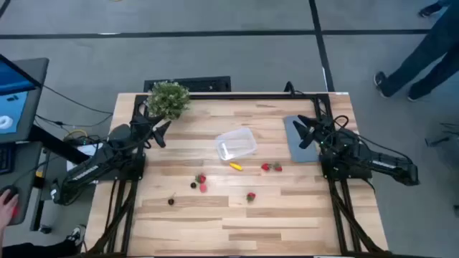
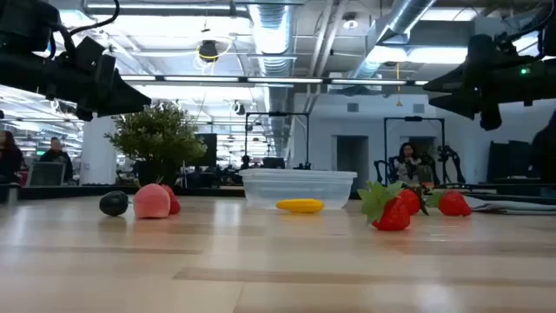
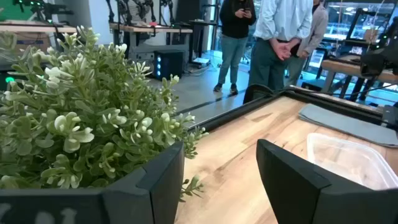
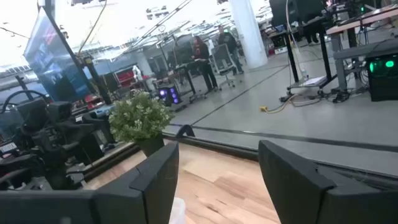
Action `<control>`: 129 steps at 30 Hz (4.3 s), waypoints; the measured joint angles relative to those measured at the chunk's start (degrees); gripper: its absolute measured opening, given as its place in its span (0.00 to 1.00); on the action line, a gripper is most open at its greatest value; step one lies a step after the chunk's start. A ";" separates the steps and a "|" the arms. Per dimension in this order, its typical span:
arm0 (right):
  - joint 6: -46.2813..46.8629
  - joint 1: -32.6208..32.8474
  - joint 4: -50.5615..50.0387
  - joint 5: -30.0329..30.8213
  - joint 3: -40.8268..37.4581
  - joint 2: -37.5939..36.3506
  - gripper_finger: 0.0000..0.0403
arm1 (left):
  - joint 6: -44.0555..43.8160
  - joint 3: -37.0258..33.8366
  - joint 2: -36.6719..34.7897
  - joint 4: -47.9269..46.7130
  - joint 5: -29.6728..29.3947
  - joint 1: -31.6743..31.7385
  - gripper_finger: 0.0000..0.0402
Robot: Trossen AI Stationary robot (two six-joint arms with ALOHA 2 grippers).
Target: Pick and placing Produce into tupperware
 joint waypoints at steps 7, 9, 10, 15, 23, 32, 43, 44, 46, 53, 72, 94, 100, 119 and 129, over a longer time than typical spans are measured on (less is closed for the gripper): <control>0.00 0.00 0.00 0.00 0.00 0.00 0.61 | 0.00 0.02 0.02 0.02 0.00 -0.01 0.48; 0.00 0.01 0.00 0.00 -0.02 -0.01 0.61 | -0.02 0.00 0.00 0.00 -0.02 0.00 0.48; 0.00 0.02 0.00 0.00 -0.01 -0.01 0.61 | -0.02 0.00 0.00 0.02 0.00 -0.01 0.48; 0.00 0.02 0.00 0.00 -0.02 0.00 0.61 | 0.00 0.02 0.00 0.00 0.00 0.00 0.48; 0.00 0.00 0.00 0.00 -0.02 0.00 0.61 | -0.02 0.00 0.00 0.00 0.00 -0.02 0.48; 0.00 0.02 0.00 0.00 0.00 0.00 0.61 | 0.00 0.00 0.00 0.02 0.00 -0.01 0.48; 0.00 0.00 0.00 0.00 0.00 0.00 0.61 | -0.02 0.01 0.01 0.02 0.00 -0.01 0.48; 0.00 0.00 0.00 0.00 0.00 0.00 0.61 | 0.00 0.00 0.01 0.01 0.00 0.00 0.48; 0.00 0.00 0.00 0.00 0.00 0.00 0.61 | -0.01 0.00 0.00 0.00 -0.01 -0.02 0.48; -0.02 0.02 0.00 0.00 0.00 0.00 0.61 | -0.02 0.00 0.02 0.02 0.00 0.00 0.48; 0.00 0.02 0.00 0.00 -0.01 -0.02 0.61 | -0.02 0.00 0.02 0.02 -0.02 -0.02 0.48; -7.43 -0.11 0.04 0.24 -0.02 -0.01 0.61 | -1.27 0.01 0.00 0.05 -0.02 -0.01 0.48; -4.18 0.06 0.02 0.22 0.00 -0.02 0.61 | -1.30 0.00 0.00 0.07 -0.32 -0.01 0.48; 2.90 5.49 -1.02 -4.40 1.34 0.10 0.74 | -2.95 0.00 0.00 0.13 -0.39 0.00 0.48; -1.01 11.78 -29.15 -6.31 24.24 13.81 0.74 | -3.19 -0.14 0.02 1.42 -1.01 -0.02 0.48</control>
